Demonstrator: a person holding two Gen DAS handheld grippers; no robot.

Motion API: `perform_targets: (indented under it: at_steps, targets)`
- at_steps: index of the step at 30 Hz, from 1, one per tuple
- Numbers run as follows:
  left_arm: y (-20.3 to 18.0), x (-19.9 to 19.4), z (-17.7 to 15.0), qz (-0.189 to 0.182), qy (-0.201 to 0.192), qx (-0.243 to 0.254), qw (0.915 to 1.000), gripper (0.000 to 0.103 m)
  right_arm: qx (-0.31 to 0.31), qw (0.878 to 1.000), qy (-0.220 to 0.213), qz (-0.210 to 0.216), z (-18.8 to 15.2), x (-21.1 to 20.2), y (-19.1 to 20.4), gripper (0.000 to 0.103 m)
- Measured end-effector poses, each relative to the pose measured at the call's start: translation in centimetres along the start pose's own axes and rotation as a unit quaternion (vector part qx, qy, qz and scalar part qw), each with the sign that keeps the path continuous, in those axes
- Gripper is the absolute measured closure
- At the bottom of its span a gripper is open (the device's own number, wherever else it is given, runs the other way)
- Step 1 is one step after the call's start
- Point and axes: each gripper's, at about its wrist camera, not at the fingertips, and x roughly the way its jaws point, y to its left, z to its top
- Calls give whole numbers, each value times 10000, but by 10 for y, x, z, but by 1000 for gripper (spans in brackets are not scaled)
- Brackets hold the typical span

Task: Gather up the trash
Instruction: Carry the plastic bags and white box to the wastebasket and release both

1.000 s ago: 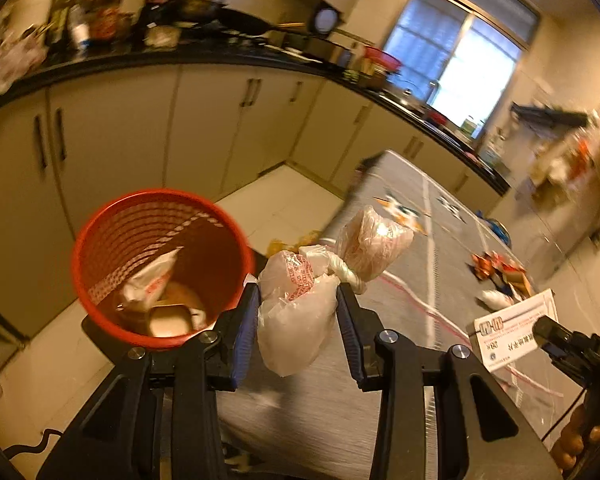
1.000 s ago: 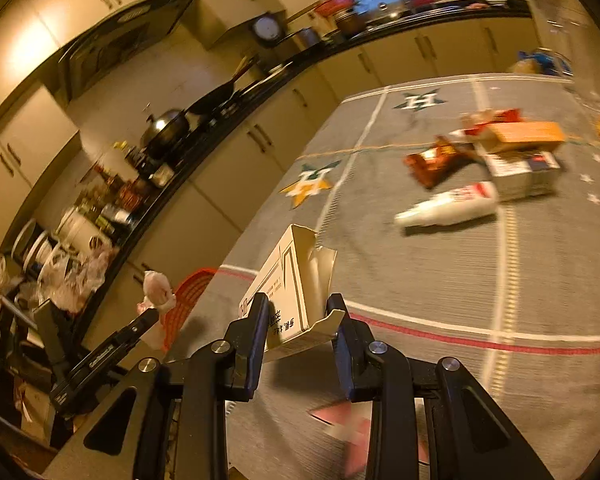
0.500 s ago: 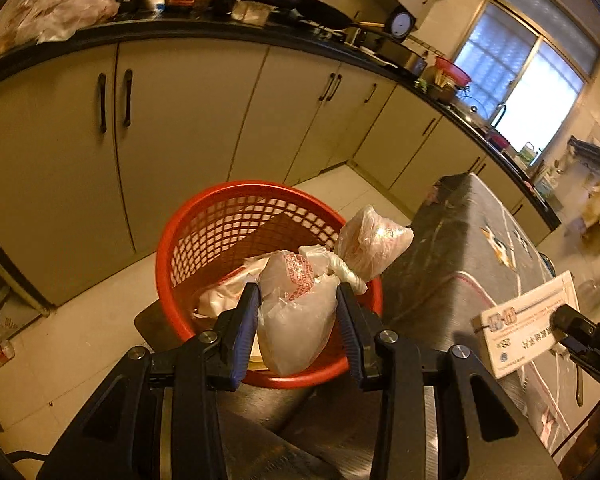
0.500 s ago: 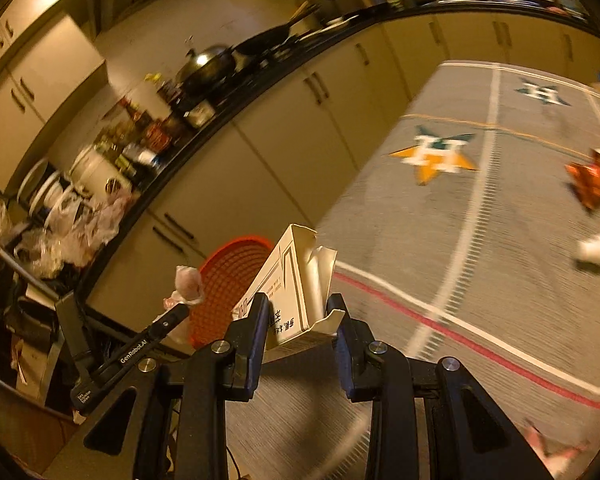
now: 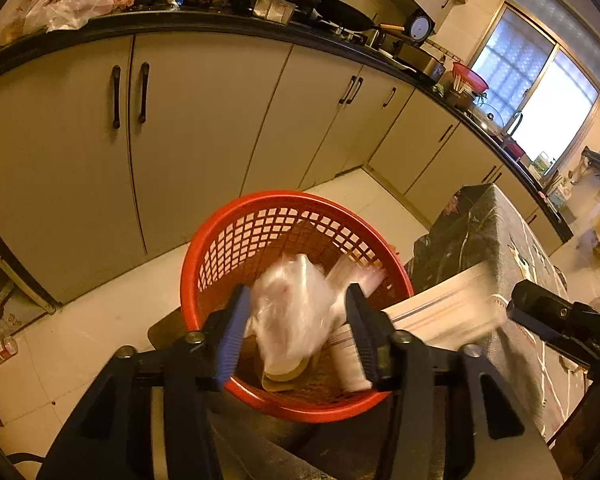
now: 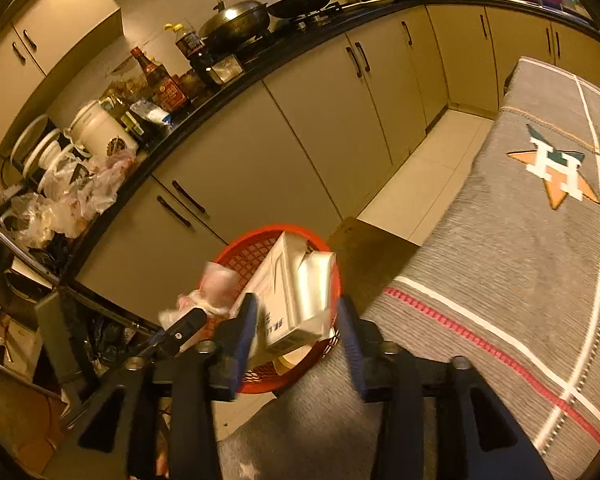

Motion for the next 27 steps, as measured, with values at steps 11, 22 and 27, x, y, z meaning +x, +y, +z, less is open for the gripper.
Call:
perform_targets:
  at_steps: [11,22,27]
  targets:
    - [-8,-6,-2,140,-147,130,9997,35,283,9996,16,-51,-13,-12,-21,35]
    - [-32,-26,-8,388,-374,468,9974,31,251,9989,-231,-321,-34,-51,-34,32]
    - [-50,-37,-15,500,-440,754,9949,31,366,9981,-325,-367,-42,-70,-45,31]
